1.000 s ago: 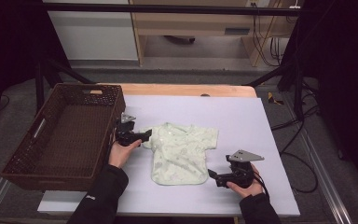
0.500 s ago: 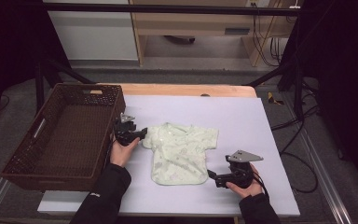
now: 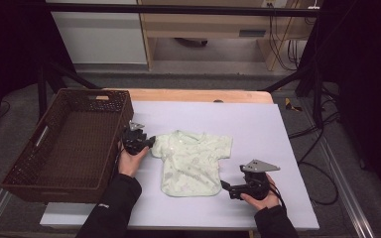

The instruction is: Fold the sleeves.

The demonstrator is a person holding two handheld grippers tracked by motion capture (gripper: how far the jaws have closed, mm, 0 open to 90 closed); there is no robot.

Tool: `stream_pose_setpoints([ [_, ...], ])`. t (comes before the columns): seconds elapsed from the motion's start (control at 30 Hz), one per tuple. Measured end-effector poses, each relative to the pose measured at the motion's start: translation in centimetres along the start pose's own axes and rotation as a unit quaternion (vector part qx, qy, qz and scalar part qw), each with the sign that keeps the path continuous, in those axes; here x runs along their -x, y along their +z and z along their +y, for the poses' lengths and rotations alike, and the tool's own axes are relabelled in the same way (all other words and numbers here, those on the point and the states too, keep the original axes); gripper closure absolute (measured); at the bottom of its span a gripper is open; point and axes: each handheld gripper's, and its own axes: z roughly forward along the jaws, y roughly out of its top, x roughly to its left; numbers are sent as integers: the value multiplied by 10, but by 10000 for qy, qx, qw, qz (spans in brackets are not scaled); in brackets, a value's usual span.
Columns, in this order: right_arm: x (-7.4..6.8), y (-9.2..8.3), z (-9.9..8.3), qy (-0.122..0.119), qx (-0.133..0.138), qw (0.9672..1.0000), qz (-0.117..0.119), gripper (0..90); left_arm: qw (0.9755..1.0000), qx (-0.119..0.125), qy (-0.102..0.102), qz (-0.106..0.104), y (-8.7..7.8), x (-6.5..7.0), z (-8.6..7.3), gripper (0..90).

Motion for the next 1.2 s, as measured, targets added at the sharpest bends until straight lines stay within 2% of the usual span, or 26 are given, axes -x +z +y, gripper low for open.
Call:
stream_pose_setpoints([
  [0.2, 0, 0, 0, -6, 8, 10000, 0, 66, 10000, -13, -24, 6, 1, -1, 1, 699],
  [0.43, -1, 0, 0, -8, 22, 10000, 2, 67, 9999, -44, -17, -128, 2, 2, 1, 843],
  [0.57, -1, -1, 1, 9, 20, 10000, 3, 68, 9999, -20, -69, -139, 0, 2, 2, 863],
  [0.7, 0, -1, 1, -10, 39, 10000, -3, 68, 9996, 127, -128, -203, -9, 6, 8, 864],
  [0.9, -1, -1, 1, -20, 40, 10000, -4, 69, 9986, 274, -158, -417, -19, 20, 24, 864],
  [1.03, -1, -1, 1, -18, 45, 10000, -4, 69, 9981, 277, -4, -542, -21, 37, 33, 864],
  [1.2, -1, -2, 1, -25, 49, 10000, 8, 69, 9976, 155, 138, -653, -17, 56, 39, 864],
])
